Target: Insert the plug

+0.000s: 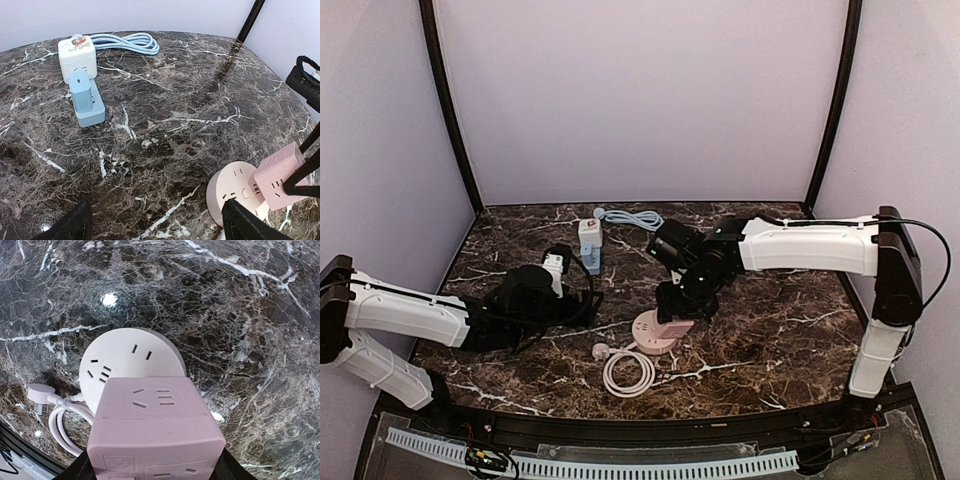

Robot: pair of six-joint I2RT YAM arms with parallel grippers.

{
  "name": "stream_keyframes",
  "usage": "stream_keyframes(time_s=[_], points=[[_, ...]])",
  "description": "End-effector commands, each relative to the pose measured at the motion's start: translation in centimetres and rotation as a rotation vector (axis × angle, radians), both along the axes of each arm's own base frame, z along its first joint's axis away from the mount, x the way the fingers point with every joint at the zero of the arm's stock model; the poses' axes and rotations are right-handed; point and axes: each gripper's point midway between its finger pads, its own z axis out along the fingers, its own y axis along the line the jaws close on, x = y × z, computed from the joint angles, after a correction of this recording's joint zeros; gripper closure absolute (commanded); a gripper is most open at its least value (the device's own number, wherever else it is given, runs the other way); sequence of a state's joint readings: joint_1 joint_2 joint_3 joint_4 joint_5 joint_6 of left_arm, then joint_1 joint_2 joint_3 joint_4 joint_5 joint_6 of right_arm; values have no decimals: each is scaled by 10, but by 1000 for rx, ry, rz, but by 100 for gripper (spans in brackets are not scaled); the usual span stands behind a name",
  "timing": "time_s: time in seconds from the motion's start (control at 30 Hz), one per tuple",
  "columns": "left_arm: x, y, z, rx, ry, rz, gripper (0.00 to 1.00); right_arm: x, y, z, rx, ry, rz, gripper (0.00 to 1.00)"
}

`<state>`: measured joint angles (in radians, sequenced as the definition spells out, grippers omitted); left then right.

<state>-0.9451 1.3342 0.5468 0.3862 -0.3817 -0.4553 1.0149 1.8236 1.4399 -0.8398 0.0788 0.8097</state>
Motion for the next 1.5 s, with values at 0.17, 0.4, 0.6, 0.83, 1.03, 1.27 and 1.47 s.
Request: stream_keyframes(time_s=[0.17, 0.4, 0.6, 0.83, 1.03, 1.27, 1.47], points=[[-2, 4, 3, -16, -4, -3, 11, -1, -17, 1, -75, -19, -61, 100], [-3, 6, 3, -16, -5, 1, 11, -5, -19, -6, -97, 6, -63, 100], [-3, 7, 3, -19, -7, 8, 11, -14, -17, -9, -109, 27, -57, 100], [-4, 6, 0, -22, -1, 1, 11, -13, -22, -6, -139, 22, -69, 100], [-5, 4, 1, -30, -1, -7, 11, -7, -15, -5, -146, 12, -55, 100], [-6, 3, 1, -36, 3, -18, 11, -3, -10, -10, -169, 17, -45, 100], [-7, 3, 1, -39, 5, -22, 11, 2, -9, -10, -190, 10, -47, 100]])
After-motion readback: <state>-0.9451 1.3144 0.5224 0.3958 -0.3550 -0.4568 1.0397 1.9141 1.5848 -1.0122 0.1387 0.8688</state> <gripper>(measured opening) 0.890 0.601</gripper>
